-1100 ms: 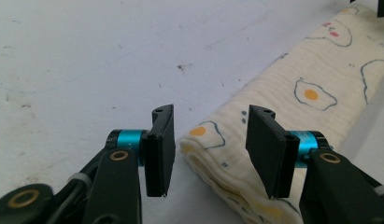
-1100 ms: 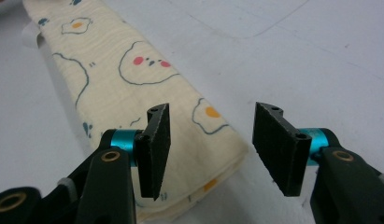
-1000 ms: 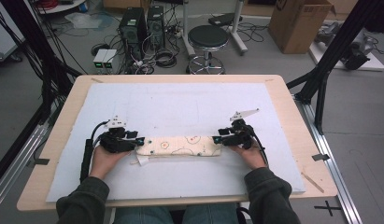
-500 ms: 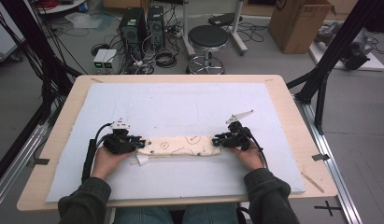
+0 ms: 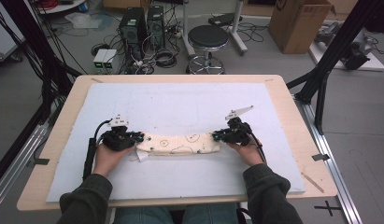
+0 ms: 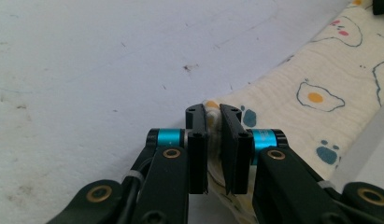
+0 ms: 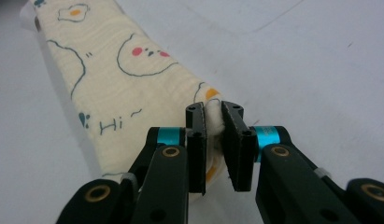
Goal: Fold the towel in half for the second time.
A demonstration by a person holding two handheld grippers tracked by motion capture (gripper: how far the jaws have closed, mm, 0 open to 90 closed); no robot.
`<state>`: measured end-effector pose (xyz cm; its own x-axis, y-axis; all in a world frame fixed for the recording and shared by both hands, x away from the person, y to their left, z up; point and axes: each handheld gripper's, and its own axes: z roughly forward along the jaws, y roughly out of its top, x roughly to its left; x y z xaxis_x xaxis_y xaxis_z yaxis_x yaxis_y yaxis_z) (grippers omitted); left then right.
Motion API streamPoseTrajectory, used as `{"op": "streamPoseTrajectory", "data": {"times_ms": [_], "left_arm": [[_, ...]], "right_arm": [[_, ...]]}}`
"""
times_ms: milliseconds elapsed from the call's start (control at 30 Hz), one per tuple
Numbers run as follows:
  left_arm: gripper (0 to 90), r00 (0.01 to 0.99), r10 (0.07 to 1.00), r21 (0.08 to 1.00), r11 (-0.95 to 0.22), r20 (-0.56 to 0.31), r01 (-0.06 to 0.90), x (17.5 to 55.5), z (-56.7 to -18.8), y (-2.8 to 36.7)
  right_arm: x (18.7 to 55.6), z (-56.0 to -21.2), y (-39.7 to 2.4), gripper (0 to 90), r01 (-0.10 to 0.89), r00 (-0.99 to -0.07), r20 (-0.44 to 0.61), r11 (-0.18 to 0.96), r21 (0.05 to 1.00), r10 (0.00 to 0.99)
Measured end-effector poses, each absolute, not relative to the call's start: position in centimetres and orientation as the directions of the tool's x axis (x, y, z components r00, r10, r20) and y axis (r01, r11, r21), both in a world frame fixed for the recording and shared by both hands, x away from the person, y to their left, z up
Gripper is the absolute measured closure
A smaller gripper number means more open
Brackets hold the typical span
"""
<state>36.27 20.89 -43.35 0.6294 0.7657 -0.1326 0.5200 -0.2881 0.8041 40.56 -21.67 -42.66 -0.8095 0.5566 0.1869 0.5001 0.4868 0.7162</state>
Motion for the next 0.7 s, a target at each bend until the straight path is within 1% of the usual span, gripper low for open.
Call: {"op": "streamPoseTrajectory", "data": {"times_ms": [267, 333, 400, 500, 700], "left_arm": [[81.4, 0.59, 0.8, 0.812, -0.268, -0.112, 0.518, 38.0, -43.1, 20.6], [81.4, 0.578, 0.807, 0.816, -0.247, -0.126, 0.522, 38.7, -43.0, 20.5], [81.4, 0.575, 0.81, 0.817, -0.252, -0.114, 0.518, 39.1, -42.8, 20.4], [81.3, 0.559, 0.82, 0.819, -0.235, -0.123, 0.524, 39.9, -42.9, 20.2], [80.2, 0.554, 0.824, 0.82, -0.232, -0.12, 0.522, 40.8, -43.0, 20.0]], "right_arm": [[42.5, -41.9, -21.3, 80.3, 0.508, -0.784, 0.165, 0.466, 0.724, 0.598], [43.1, -41.9, -21.4, 80.3, 0.523, -0.771, 0.171, 0.456, 0.72, 0.614], [43.7, -41.9, -21.4, 80.3, 0.528, -0.762, 0.173, 0.445, 0.723, 0.624], [44.3, -41.8, -21.4, 80.3, 0.53, -0.751, 0.167, 0.431, 0.731, 0.639], [45.6, -42.6, -21.5, 79.7, 0.566, -0.71, 0.183, 0.395, 0.724, 0.68]]}}
